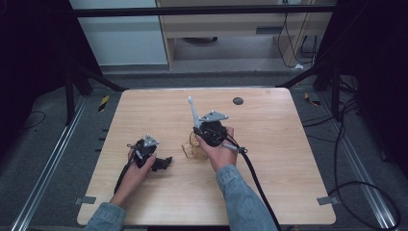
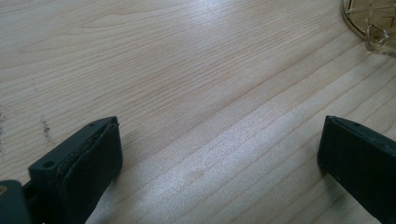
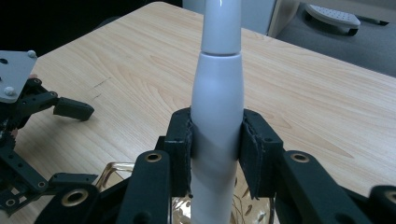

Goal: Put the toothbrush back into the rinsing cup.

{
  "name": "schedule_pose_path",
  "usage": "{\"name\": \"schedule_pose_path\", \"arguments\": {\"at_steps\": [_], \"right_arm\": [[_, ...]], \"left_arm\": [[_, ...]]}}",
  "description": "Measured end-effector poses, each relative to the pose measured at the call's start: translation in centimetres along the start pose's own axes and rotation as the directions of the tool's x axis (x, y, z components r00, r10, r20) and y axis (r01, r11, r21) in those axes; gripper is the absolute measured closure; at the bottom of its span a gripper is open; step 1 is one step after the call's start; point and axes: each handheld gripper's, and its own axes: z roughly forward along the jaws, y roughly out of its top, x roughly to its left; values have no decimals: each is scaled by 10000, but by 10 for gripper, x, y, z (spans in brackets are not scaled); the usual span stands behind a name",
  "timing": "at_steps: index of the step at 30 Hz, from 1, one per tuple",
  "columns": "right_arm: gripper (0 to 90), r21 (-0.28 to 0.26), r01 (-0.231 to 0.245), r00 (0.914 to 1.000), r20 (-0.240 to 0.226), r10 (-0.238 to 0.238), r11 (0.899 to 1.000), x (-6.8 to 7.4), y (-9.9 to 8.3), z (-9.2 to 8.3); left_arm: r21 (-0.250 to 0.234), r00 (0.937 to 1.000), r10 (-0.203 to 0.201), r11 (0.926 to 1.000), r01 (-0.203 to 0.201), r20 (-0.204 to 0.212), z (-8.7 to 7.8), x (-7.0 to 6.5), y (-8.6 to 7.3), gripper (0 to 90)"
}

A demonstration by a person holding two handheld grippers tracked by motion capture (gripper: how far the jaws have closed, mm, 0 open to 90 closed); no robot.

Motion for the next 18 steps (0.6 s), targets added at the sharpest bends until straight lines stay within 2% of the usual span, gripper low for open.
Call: {"name": "schedule_pose_path", "arguments": {"at_steps": [18], "right_arm": [[662,468,198,9998,-21,-197,9987,2,-4,5]], "left_arm": [[-8,10000,8,10000,-8,7,0,0,0,0]]}}
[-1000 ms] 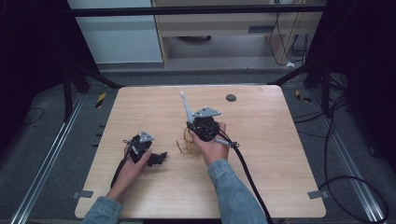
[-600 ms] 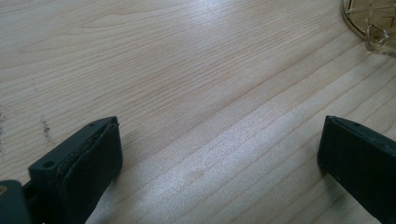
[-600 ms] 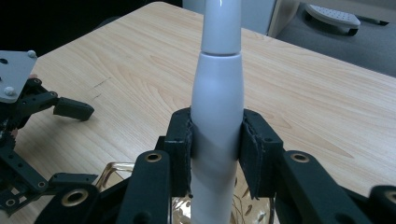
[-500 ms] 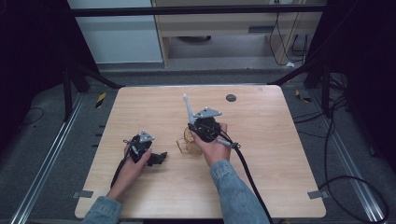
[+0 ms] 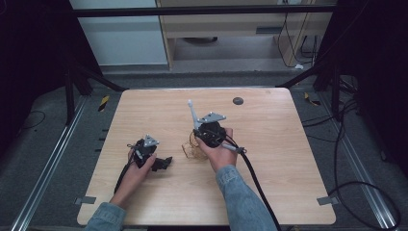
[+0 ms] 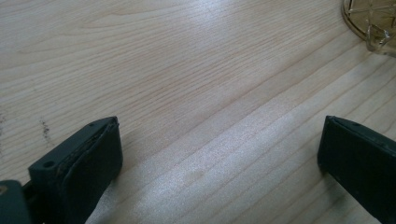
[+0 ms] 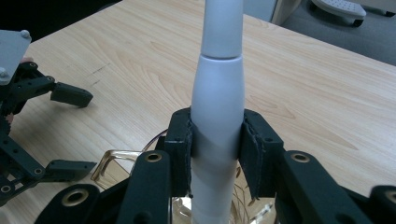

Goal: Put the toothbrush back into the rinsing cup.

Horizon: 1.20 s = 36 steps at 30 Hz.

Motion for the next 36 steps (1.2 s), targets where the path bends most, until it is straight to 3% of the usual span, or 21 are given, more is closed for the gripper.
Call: {"name": "schedule_pose_path", "arguments": {"at_steps": [36], "right_arm": [[660,598,121,9999,-16,-120,9981,4,3,13]], "left_arm": [[-3,10000,6,10000,-6,1,0,0,0,0]]}}
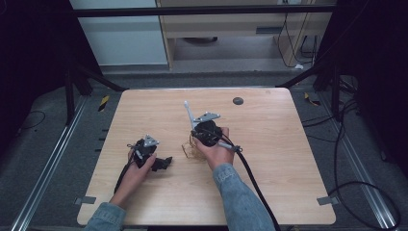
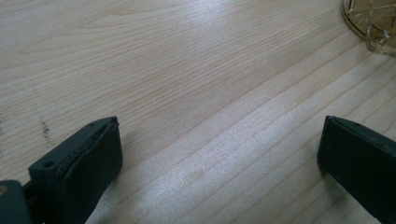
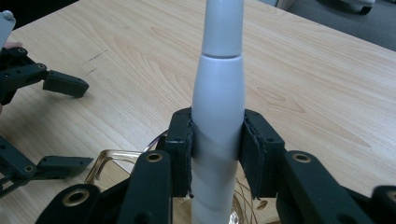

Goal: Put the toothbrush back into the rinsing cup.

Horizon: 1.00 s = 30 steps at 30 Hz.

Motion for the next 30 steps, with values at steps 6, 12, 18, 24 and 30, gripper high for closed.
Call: {"name": "schedule_pose_path", "arguments": {"at_steps": [6,12,18,24,30], "right_arm": [[659,-14,26,10000,-2,-26,10000,0,1,1],[648,-93,-32,10000,-8,32,10000,0,2,-1],[637,-94,-13,10000,-7,13,10000,0,2,-2],[624,-144,17,10000,18,-17,9999,0,2,-3],[603,-139,9,10000,59,-8,9999,1,2,-5]], "left_arm": [[3,10000,-6,10000,6,2,0,0,0,0],[0,10000,-8,10000,8,1,0,0,0,0],[5,10000,-4,10000,4,2,0,0,0,0],[3,10000,-7,10000,7,1,0,0,0,0],[3,10000,3,10000,-3,-1,0,0,0,0]]}}
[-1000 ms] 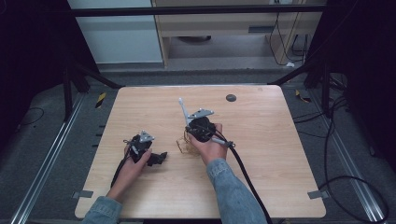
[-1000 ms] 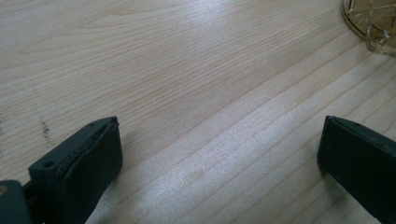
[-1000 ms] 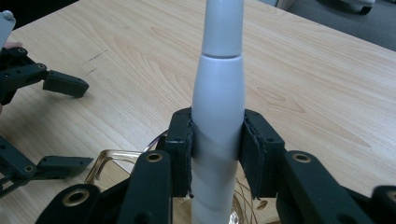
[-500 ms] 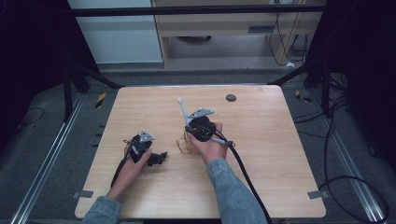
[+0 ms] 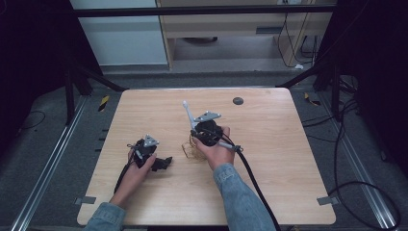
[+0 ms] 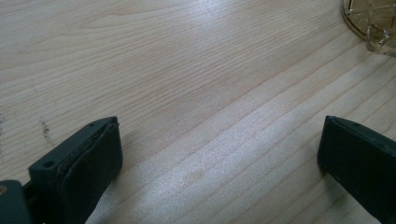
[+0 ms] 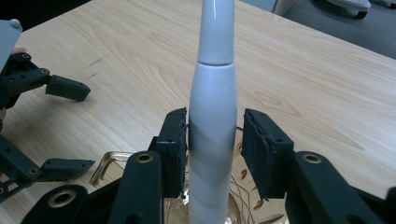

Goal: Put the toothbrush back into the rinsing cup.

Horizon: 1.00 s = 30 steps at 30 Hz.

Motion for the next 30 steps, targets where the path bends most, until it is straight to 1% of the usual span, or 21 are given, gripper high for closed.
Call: {"name": "schedule_pose_path", "arguments": {"at_steps": [30], "right_arm": [[520,-144,6,10000,69,-5,9999,-2,1,-11]], "left_arm": [[-5,10000,-13,10000,13,1,0,0,0,0]]}}
